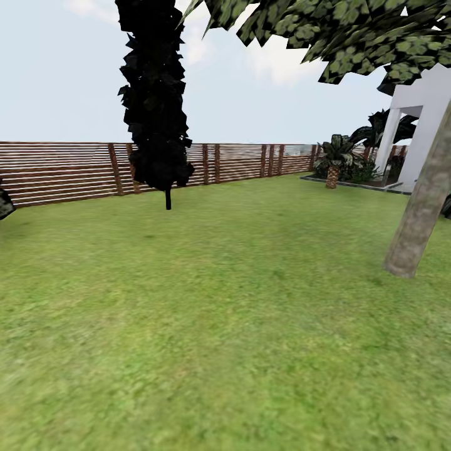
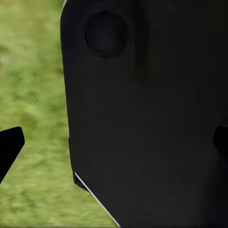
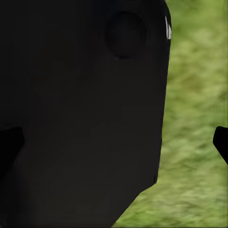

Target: Take the three Easter eggs out of the wicker basket on the lawn in the garden, then place them on the lawn next to a single tree (choose any tree) so that all three eggs are next to the same tree and none are left in the basket.

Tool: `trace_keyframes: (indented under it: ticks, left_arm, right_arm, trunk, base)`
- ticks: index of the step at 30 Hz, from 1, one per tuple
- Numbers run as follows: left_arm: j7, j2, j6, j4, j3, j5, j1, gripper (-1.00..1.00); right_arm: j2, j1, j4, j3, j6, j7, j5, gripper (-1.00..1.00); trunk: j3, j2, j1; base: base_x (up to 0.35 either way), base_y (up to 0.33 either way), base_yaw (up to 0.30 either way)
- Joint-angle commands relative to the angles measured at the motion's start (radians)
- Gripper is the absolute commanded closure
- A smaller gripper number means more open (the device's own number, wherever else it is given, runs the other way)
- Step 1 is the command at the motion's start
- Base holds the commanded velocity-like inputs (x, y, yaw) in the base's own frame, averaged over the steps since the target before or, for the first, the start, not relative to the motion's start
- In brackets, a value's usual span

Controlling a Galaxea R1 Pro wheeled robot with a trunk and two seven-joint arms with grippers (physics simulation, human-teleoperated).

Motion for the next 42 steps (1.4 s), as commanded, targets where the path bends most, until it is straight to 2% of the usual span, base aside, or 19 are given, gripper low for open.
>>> trace_keyframes:
  ticks: [1,7,11,18,30,42]
  left_arm:
    - [0.000,0.006,0.000,-0.005,-0.003,0.004,0.006,-1.00]
    - [-0.001,0.039,0.000,-0.005,0.000,0.002,0.040,-1.00]
    - [-0.003,0.042,0.000,-0.005,0.001,0.001,0.063,-1.00]
    - [-0.005,0.041,0.000,-0.005,0.001,0.002,0.092,-1.00]
    - [-0.005,0.041,0.000,-0.005,0.000,0.002,0.092,-1.00]
    - [-0.005,0.043,0.000,-0.006,0.004,0.002,0.092,-1.00]
  right_arm:
    - [-0.006,0.006,-0.006,0.006,0.006,-0.002,0.006,-1.00]
    - [-0.039,0.015,-0.006,0.004,0.003,-0.010,0.012,-1.00]
    - [-0.042,0.015,-0.019,0.002,0.003,-0.006,0.013,-1.00]
    - [-0.042,0.015,-0.015,0.002,0.003,-0.010,0.006,-1.00]
    - [-0.034,0.015,-0.006,-0.002,0.007,-0.012,0.002,-1.00]
    - [-0.033,0.015,0.009,-0.002,0.008,-0.005,-0.002,-1.00]
  trunk:
    - [0.000,0.000,0.000]
    - [0.000,0.000,0.000]
    - [0.000,0.000,0.000]
    - [0.001,0.000,0.000]
    - [0.001,0.000,0.000]
    - [0.000,0.000,0.000]
  base:
    - [0.000,0.000,0.000]
    - [0.000,0.000,0.000]
    - [0.000,0.000,0.000]
    - [0.000,0.000,-0.015]
    - [0.000,0.000,0.244]
    - [0.000,0.000,-0.229]
